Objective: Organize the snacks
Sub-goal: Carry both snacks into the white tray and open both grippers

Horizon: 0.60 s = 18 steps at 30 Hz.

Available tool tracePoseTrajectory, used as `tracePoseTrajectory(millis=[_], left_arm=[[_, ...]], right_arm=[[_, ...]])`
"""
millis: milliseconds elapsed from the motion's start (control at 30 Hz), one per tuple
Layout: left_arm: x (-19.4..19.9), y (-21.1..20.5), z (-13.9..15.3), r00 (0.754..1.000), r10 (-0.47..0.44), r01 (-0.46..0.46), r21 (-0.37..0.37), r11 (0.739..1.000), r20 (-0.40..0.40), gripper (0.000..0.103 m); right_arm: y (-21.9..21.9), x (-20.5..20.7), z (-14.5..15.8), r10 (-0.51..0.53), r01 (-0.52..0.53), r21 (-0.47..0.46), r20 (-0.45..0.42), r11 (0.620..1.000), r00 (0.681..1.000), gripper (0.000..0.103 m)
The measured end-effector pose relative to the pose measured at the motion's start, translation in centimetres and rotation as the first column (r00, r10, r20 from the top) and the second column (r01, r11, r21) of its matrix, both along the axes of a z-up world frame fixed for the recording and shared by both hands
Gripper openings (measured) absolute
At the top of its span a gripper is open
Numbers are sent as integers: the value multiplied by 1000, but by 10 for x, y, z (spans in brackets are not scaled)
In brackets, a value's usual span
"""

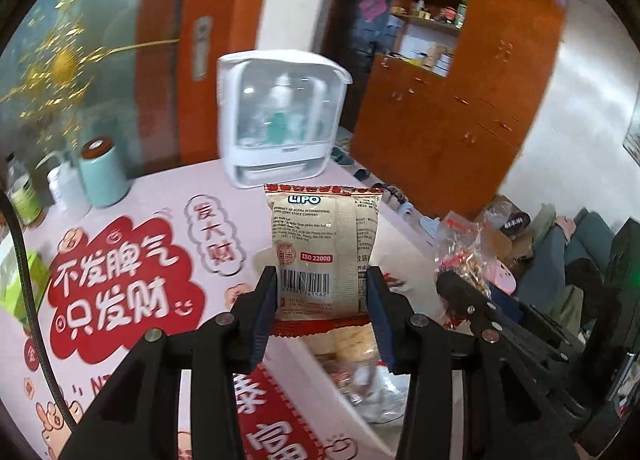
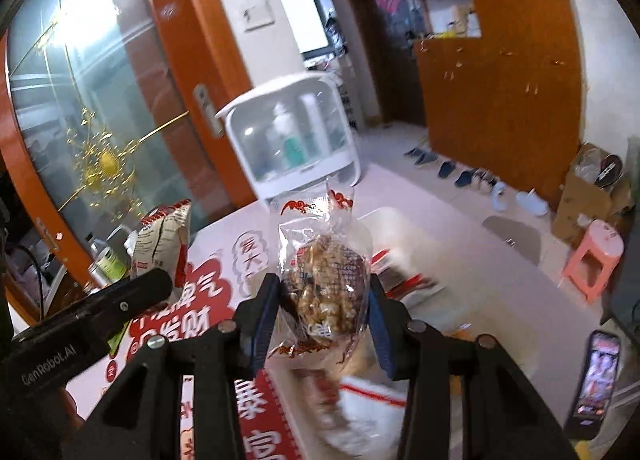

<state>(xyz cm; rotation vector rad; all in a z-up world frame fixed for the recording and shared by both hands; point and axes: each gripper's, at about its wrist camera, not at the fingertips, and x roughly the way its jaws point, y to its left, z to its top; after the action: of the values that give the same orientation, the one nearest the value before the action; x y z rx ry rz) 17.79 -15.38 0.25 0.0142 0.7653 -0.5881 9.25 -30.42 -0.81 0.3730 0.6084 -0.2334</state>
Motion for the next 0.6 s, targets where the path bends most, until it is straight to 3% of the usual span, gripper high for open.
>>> tracePoseTrajectory(millis=[267,600], left_arm=[[-9,-51,6,999,-39,39,9,999,18,43],[1,-82,-4,1000,-6,6,23,1000,3,44]], right_arm=[[-43,-5,3,-34,34,-47,3,998,999,43],[-69,8,-14,9,-13,-85,-57,996,998,43]])
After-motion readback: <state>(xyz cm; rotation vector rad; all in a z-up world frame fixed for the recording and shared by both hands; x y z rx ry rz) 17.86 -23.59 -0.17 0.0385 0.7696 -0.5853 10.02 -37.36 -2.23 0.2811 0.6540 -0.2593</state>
